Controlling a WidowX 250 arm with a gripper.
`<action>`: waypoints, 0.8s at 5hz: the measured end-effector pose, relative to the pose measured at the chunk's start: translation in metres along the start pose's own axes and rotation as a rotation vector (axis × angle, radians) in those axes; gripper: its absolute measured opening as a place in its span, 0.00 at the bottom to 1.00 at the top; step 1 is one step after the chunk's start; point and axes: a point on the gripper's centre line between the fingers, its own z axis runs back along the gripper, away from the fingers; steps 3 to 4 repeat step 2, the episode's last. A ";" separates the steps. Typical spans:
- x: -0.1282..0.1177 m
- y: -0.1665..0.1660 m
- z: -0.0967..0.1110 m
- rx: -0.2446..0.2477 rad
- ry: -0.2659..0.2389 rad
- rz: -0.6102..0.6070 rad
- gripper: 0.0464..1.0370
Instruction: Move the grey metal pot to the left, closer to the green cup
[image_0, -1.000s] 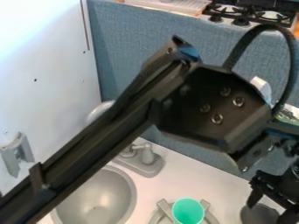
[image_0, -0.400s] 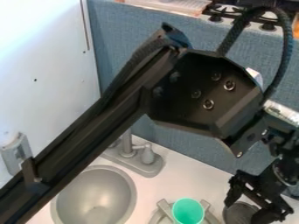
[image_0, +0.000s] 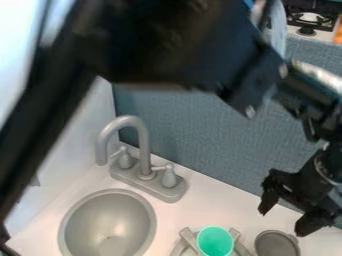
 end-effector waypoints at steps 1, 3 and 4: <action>-0.028 0.007 0.013 -0.063 0.010 0.011 0.96; -0.064 0.016 0.015 -0.144 0.081 0.043 0.96; -0.064 0.016 0.015 -0.144 0.081 0.043 0.96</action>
